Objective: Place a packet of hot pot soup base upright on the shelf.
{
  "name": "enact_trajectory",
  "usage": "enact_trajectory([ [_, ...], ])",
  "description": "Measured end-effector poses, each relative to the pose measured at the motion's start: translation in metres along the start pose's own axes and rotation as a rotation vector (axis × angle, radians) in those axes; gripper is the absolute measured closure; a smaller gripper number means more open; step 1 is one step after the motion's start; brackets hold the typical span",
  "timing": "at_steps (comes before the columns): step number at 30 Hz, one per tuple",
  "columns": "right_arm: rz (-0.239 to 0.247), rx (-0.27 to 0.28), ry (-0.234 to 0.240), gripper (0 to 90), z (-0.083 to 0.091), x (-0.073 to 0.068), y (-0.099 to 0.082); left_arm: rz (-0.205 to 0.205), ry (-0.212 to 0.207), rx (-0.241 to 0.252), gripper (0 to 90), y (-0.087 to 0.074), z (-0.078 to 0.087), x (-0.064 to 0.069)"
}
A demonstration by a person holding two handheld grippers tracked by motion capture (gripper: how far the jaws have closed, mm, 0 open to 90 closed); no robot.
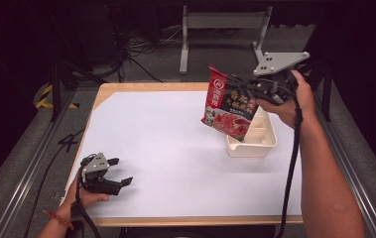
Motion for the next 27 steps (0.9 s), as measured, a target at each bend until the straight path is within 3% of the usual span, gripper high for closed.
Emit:
enact_trajectory([
  [8,-0.012,-0.012,-0.028,89.2,0.025,0.015,-0.027,0.004,-0.002,-0.004,12.2,0.0,-0.001,0.001],
  [15,-0.029,-0.02,-0.027,89.2,0.033,0.022,-0.054,0.003,-0.005,-0.005,12.2,0.0,-0.001,0.002],
  [23,-0.014,-0.009,0.03,89.1,0.032,0.022,-0.076,0.0,-0.008,-0.005,12.2,0.0,-0.001,0.001],
  [27,-0.043,0.01,0.042,88.9,0.037,0.028,-0.086,-0.005,-0.007,-0.003,12.2,0.0,-0.001,0.001],
])
Point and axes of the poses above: each handheld gripper's, and its own axes: z roughly backward along the jaws, y roughly out of its top, x roughly to its right, the point moved 7 cm from there along -z, roughly forward along the jaws, and after that the axes turned 5 degrees about y, right-handed, at the moved point
